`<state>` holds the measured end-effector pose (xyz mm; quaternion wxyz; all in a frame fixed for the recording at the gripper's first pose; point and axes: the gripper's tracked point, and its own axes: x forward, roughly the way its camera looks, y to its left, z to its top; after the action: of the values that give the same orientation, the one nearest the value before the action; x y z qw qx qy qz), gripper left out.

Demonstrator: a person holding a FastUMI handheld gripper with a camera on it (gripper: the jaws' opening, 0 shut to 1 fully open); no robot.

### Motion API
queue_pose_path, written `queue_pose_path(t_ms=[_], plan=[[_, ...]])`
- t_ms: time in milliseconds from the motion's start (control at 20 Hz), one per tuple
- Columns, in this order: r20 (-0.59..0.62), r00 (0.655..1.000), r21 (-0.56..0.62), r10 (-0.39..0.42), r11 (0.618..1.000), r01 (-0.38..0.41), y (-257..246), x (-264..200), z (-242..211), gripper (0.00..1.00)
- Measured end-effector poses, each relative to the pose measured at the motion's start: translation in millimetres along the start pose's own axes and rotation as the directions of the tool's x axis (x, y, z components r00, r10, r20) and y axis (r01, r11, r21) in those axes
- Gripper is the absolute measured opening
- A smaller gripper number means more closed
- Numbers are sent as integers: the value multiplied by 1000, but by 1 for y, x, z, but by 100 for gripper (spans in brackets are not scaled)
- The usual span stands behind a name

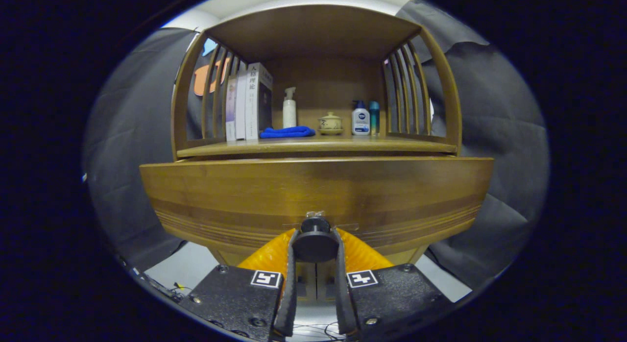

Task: Pull open the drawer, take out the items inside it, and place them on the countertop above the cabinet.

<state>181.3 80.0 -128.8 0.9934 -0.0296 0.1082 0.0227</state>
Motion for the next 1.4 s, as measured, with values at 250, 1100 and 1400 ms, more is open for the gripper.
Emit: queue_pose_path(t_ms=[250, 1100, 1400], plan=[[12, 1000, 9, 5, 1000, -5, -1, -37, -10, 36], [-26, 999, 30, 20, 999, -19, 3, -109, -50, 36], [48, 999, -5, -5, 1000, 5, -18, -151, -27, 76]])
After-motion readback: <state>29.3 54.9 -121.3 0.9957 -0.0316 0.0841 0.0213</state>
